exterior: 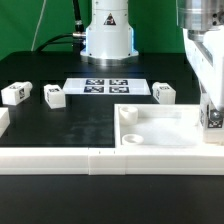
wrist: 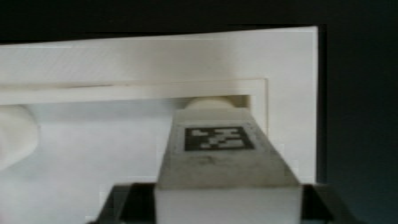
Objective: Assemble one leg
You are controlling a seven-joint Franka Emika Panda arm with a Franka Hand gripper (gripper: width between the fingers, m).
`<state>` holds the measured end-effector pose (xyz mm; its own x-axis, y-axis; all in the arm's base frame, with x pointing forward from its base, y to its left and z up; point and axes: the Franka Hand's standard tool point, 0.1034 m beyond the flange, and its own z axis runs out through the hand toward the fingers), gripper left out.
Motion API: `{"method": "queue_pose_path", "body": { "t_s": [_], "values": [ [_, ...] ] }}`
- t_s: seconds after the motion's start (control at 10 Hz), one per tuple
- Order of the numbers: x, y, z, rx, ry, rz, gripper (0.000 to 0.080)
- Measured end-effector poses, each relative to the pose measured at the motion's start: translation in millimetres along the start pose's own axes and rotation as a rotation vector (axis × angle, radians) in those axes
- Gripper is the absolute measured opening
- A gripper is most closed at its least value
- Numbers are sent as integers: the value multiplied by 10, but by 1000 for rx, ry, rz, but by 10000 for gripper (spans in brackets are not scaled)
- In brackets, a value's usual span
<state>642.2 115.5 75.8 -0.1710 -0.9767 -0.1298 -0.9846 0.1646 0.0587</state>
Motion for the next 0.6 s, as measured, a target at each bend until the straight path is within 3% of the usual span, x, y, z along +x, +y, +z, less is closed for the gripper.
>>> {"method": "queue_pose_path", "body": {
  "t_s": [0.1, 0.2, 0.3, 0.4, 0.6],
  "values": [
    [-5, 4, 6, -1, 0, -5, 314],
    [-6, 5, 10, -1, 0, -14, 506],
    [-9, 3, 11, 0, 0, -69, 506],
    [-20, 8, 14, -1, 1, -106, 618],
    [-46, 21, 19, -3, 0, -320, 640]
  ]
}}
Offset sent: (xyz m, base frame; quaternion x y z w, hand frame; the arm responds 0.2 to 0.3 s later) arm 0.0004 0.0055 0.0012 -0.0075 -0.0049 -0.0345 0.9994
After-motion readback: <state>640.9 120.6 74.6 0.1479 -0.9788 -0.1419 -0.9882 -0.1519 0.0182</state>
